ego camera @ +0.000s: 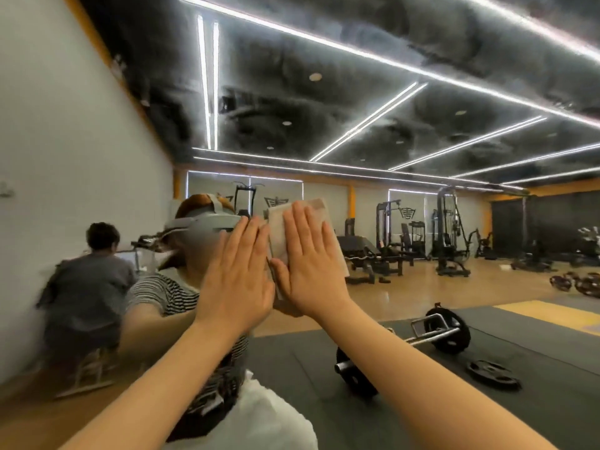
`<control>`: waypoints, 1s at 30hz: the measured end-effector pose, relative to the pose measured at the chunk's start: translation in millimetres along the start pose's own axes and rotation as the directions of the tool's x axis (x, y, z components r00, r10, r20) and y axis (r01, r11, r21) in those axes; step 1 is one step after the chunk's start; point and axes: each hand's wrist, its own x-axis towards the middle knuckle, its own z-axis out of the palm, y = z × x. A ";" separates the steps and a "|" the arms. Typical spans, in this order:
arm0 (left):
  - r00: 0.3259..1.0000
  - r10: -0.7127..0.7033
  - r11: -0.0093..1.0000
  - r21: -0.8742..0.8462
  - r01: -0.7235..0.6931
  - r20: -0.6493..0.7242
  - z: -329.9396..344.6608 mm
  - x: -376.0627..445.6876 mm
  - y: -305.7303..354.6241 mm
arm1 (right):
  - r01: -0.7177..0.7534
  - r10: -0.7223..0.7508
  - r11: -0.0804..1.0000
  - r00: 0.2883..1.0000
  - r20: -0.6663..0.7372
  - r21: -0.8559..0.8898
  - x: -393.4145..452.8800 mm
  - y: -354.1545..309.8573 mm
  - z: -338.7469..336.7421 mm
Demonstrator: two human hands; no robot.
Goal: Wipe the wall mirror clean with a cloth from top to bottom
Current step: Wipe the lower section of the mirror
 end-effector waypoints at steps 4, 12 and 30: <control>0.998 -0.046 0.996 0.080 0.048 -0.030 4.3 -1.5 3.2 | 0.035 -0.028 0.997 0.993 -0.111 0.062 -0.6 3.2 5.7; 0.995 -0.091 0.983 0.161 0.085 0.029 -4.8 -0.5 12.7 | 0.008 0.016 0.984 0.991 -0.134 0.180 -29.1 9.7 11.3; 0.929 -0.369 0.918 0.140 0.371 -0.042 17.6 -8.8 50.8 | 0.043 -0.026 0.983 0.995 -0.095 0.179 -36.7 18.3 8.6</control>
